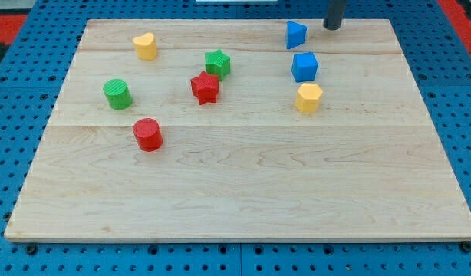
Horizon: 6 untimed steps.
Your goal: Move the blue triangle to the top center of the board
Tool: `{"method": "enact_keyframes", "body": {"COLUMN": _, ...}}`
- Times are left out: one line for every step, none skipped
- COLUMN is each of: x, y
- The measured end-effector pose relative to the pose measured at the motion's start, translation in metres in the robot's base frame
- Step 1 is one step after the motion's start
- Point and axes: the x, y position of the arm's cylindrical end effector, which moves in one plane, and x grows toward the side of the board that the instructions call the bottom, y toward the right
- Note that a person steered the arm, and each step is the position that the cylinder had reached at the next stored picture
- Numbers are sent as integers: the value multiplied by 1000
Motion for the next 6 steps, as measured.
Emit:
{"method": "enact_keyframes", "body": {"x": 0, "y": -28}}
{"method": "enact_keyframes", "body": {"x": 0, "y": -49}}
{"method": "enact_keyframes", "body": {"x": 8, "y": -27}}
{"method": "enact_keyframes", "body": {"x": 28, "y": 0}}
{"method": "enact_keyframes", "body": {"x": 33, "y": -70}}
{"method": "enact_keyframes", "body": {"x": 28, "y": -130}}
